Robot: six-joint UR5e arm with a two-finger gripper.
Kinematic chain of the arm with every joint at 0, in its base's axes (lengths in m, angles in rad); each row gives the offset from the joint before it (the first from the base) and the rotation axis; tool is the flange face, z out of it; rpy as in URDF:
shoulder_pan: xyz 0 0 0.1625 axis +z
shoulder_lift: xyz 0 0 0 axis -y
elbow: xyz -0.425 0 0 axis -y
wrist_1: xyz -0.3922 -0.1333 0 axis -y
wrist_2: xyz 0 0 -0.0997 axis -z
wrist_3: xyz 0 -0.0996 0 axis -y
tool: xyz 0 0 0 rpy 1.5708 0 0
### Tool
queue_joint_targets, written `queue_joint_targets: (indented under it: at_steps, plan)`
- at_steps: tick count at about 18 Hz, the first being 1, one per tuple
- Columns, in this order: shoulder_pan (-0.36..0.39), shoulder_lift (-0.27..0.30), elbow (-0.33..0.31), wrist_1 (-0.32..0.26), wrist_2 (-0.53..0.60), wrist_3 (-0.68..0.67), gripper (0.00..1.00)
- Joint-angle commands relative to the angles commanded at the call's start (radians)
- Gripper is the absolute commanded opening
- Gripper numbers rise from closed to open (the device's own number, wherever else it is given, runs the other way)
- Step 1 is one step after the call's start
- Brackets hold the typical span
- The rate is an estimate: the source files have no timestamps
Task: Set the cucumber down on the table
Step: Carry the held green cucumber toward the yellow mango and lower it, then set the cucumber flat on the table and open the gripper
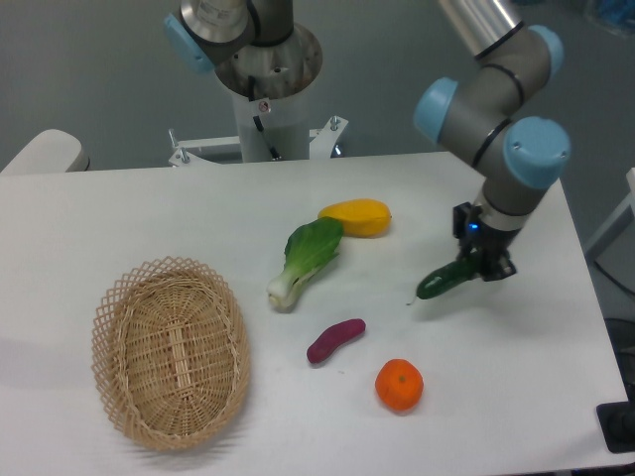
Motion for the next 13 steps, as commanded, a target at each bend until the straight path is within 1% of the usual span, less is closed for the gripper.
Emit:
queue_joint_targets:
  at_steps: [2,6,8,9,10,11,13]
  plan:
    - [0.002,0.002,-0.023,0.005,-0.002,-0.021,0.33]
    - [0.000,0.002,-0.028,0.005,-0.002,-0.043,0.34]
    - [0.000,0.003,-0.026,0.006,-0.002,-0.041,0.36]
    - [0.000,0.003,-0.020,0.006,-0.002,-0.041,0.43]
    - [0.002,0.005,-0.013,0.009,-0.002,-0.044,0.55]
    - [0.002,0.006,-0.003,0.009,-0.002,-0.046,0.72]
    - [0.005,0.014,0.030,0.011,-0.011,-0.064,0.86]
